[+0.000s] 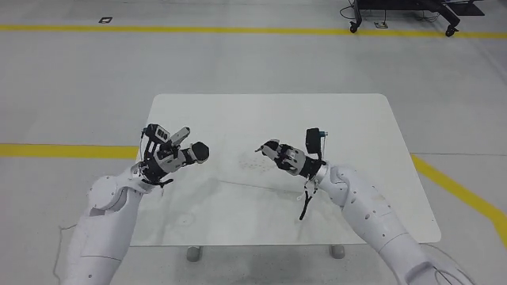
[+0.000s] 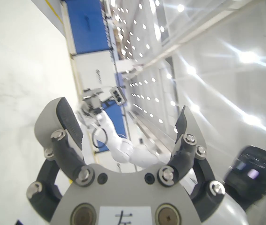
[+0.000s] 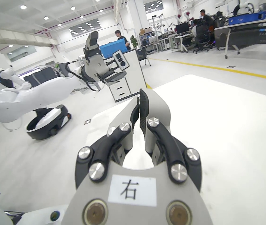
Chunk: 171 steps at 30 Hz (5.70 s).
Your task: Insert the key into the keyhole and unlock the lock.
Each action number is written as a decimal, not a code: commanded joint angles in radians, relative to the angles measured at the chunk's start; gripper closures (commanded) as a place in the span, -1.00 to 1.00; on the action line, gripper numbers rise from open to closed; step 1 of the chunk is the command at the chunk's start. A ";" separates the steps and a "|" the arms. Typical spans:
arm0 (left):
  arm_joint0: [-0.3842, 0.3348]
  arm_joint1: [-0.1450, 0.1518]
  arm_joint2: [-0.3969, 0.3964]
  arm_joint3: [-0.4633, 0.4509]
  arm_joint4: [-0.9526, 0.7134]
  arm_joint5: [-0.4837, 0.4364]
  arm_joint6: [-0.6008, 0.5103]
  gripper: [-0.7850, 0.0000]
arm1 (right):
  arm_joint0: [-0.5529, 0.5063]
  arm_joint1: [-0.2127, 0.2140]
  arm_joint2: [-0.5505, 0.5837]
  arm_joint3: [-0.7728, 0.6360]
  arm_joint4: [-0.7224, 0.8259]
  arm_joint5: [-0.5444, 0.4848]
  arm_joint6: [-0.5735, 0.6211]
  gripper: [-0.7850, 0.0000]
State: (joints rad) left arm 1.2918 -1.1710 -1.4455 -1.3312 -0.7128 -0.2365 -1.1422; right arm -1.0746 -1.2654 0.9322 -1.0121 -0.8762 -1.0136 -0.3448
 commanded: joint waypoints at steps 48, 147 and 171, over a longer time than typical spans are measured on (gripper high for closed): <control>-0.085 0.008 0.165 0.092 0.357 -0.298 0.047 1.00 | 0.165 -0.121 -0.265 0.198 1.095 0.001 0.808 1.00; -0.062 0.097 0.154 -0.076 0.610 -0.363 0.085 -1.00 | -0.003 0.042 0.066 0.014 1.315 0.279 1.431 1.00; -0.125 0.084 0.253 -0.091 1.747 0.121 0.489 -1.00 | -0.003 0.042 0.066 0.014 1.315 0.279 1.431 1.00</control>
State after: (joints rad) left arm 1.1888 -1.0807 -1.2210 -1.4600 1.0375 -0.1219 -0.6565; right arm -1.0775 -1.2238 0.9980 -0.9982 0.4389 -0.7342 1.0859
